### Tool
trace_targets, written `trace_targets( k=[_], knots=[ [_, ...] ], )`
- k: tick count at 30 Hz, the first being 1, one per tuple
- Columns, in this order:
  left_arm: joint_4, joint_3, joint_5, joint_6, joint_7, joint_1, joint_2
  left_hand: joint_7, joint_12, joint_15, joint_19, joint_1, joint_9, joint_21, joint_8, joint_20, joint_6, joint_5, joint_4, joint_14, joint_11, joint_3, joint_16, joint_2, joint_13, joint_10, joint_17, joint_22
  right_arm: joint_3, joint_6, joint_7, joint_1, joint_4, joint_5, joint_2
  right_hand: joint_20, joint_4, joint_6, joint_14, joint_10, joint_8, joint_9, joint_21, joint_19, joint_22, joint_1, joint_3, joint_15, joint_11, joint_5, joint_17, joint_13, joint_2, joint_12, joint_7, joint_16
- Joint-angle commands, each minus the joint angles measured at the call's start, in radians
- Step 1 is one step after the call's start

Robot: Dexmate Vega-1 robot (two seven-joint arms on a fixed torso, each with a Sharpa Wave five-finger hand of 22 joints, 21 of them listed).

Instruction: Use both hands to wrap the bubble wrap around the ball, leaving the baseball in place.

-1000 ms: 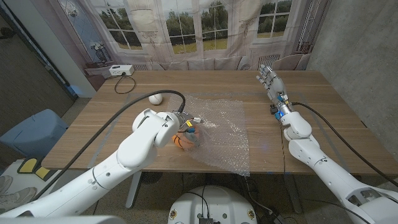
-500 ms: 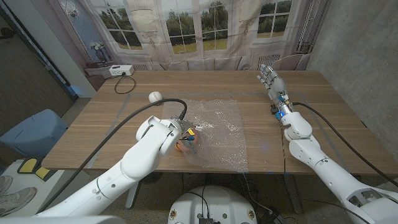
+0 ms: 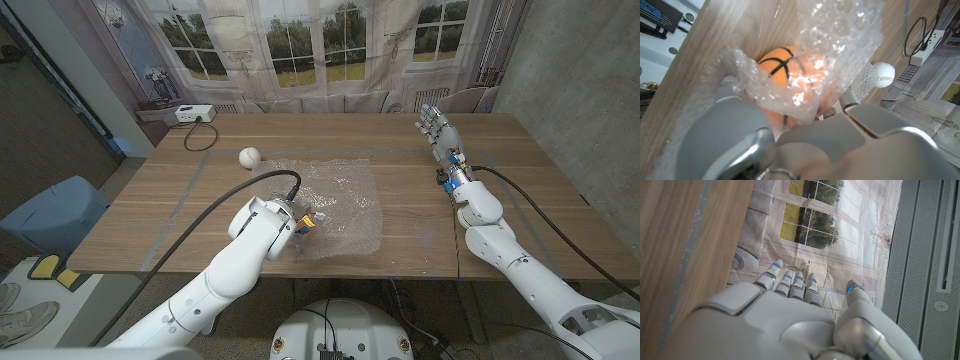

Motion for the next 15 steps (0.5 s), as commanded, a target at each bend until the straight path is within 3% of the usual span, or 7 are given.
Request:
trace_targets(
  k=[1, 4, 9, 11, 12, 15],
  knots=[
    [0.072, -0.048, -0.058, 0.022, 0.205, 0.077, 0.037, 0.011, 0.038, -0.109, 0.093, 0.089, 0.006, 0.021, 0.034, -0.037, 0.159, -0.056, -0.02, 0.236, -0.064, 0.04, 0.013, 0.044, 0.007, 0.22, 0.0, -0.002, 0.0, -0.015, -0.028, -0.012, -0.024, -0.02, -0.009, 0.007, -0.001, 0.01, 0.004, 0.01, 0.007, 0.005, 0.001, 0.005, 0.006, 0.004, 0.0, 0.006, 0.003, 0.003, 0.003, 0.004, -0.003, 0.005, -0.002, 0.008],
    [0.089, -0.046, -0.082, 0.033, 0.27, 0.083, 0.057, 0.023, 0.061, -0.137, 0.148, 0.137, 0.009, 0.033, 0.061, -0.074, 0.247, -0.099, -0.027, 0.32, -0.072, 0.059, 0.021, 0.06, 0.012, 0.29, 0.001, -0.002, 0.0, -0.018, -0.034, -0.014, -0.028, -0.024, -0.01, 0.008, -0.001, 0.01, 0.004, 0.01, 0.007, 0.005, 0.001, 0.005, 0.006, 0.004, 0.0, 0.007, 0.001, 0.004, 0.003, 0.004, -0.003, 0.005, -0.003, 0.007],
    [0.132, -0.035, -0.129, 0.054, 0.344, 0.077, 0.072, 0.038, 0.076, -0.168, 0.183, 0.182, 0.011, 0.04, 0.084, -0.106, 0.323, -0.134, -0.03, 0.398, -0.083, 0.083, 0.029, 0.079, 0.014, 0.347, 0.003, -0.001, 0.0, -0.019, -0.052, -0.018, -0.035, -0.036, -0.01, 0.009, -0.001, 0.01, 0.005, 0.011, 0.006, 0.005, 0.001, 0.005, 0.006, 0.004, 0.0, 0.008, 0.004, 0.004, 0.003, 0.004, -0.003, 0.005, -0.004, 0.008],
    [0.143, -0.032, -0.15, 0.067, 0.398, 0.082, 0.08, 0.051, 0.093, -0.194, 0.213, 0.227, 0.013, 0.047, 0.114, -0.132, 0.412, -0.164, -0.035, 0.462, -0.093, 0.106, 0.033, 0.088, 0.017, 0.414, 0.005, -0.001, 0.0, -0.02, -0.057, -0.019, -0.038, -0.041, -0.011, 0.01, -0.001, 0.01, 0.005, 0.011, 0.006, 0.005, 0.001, 0.005, 0.006, 0.004, 0.0, 0.009, 0.003, 0.004, 0.003, 0.004, -0.003, 0.005, -0.004, 0.007],
    [0.147, -0.026, -0.15, 0.072, 0.425, 0.084, 0.087, 0.071, 0.104, -0.213, 0.236, 0.265, 0.014, 0.054, 0.13, -0.141, 0.459, -0.171, -0.041, 0.506, -0.092, 0.127, 0.039, 0.102, 0.021, 0.453, 0.005, 0.0, 0.0, -0.021, -0.06, -0.019, -0.039, -0.043, -0.012, 0.01, -0.001, 0.01, 0.005, 0.012, 0.006, 0.005, 0.001, 0.004, 0.006, 0.004, 0.0, 0.011, 0.004, 0.004, 0.003, 0.004, -0.003, 0.005, -0.004, 0.008],
    [0.152, -0.019, -0.152, 0.097, 0.52, 0.098, 0.104, 0.109, 0.158, -0.263, 0.297, 0.348, 0.02, 0.082, 0.183, -0.181, 0.6, -0.166, -0.041, 0.657, -0.118, 0.185, 0.069, 0.143, 0.041, 0.618, 0.013, 0.006, -0.001, -0.023, -0.069, -0.018, -0.042, -0.049, -0.011, 0.01, -0.001, 0.01, 0.006, 0.012, 0.006, 0.005, 0.001, 0.005, 0.006, 0.003, 0.0, 0.01, 0.003, 0.004, 0.003, 0.004, -0.003, 0.005, -0.004, 0.008]
  ],
)
